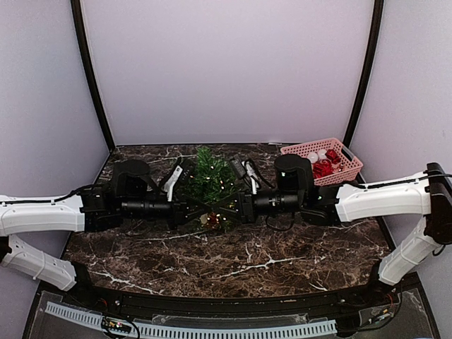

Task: Decorate the small christmas tree
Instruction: Hang the ornament drum on the branch.

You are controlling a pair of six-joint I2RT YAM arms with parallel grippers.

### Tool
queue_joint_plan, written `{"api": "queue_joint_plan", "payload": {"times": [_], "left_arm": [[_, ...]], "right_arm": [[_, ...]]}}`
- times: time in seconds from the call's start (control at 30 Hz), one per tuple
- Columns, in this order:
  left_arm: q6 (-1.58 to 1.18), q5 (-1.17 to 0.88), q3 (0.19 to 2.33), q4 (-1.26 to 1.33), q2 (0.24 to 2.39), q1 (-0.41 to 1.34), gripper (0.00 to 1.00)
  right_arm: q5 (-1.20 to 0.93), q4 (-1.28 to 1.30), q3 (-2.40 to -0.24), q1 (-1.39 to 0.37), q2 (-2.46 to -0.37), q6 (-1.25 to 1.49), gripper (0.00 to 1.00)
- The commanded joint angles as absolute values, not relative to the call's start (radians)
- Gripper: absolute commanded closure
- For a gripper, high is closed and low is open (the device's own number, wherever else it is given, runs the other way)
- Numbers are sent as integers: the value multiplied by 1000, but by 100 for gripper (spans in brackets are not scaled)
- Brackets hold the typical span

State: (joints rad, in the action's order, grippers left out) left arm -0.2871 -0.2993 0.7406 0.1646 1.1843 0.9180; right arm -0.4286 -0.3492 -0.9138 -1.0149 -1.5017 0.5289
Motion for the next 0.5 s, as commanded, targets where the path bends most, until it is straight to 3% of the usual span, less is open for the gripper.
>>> {"api": "queue_joint_plan", "payload": {"times": [0.0,0.47], "left_arm": [[-275,-258,779,180,1188,914,100],[-275,-257,818,186,1207,906,100]], "right_arm": [[-402,-374,-917,-999,-1498,519,100],[-377,-347,-933,-985,-1478,499,100]]}}
